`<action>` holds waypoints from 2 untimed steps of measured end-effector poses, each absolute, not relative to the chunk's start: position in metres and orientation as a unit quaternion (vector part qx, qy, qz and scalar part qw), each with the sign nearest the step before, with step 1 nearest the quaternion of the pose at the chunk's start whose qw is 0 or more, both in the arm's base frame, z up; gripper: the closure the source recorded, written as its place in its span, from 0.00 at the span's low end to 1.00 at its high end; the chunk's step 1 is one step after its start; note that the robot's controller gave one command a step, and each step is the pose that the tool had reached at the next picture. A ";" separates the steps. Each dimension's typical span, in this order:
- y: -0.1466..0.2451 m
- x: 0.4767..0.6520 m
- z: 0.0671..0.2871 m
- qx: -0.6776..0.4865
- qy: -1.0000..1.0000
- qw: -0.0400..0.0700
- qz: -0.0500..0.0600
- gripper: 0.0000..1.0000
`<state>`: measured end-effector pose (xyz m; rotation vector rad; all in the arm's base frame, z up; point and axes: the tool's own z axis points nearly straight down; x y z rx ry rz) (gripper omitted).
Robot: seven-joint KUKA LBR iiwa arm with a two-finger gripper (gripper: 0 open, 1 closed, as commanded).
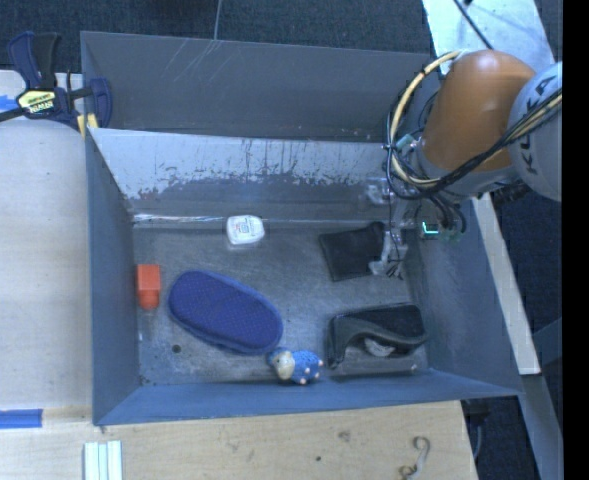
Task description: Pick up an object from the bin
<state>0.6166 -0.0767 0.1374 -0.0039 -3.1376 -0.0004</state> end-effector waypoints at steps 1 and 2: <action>-0.080 0.605 0.067 0.075 -0.997 0.001 0.000 0.00; -0.081 0.608 0.072 0.075 -0.997 -0.003 0.001 1.00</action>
Offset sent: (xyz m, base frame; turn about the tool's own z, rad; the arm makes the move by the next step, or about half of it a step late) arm -0.0103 -0.0035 -0.0674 -0.1522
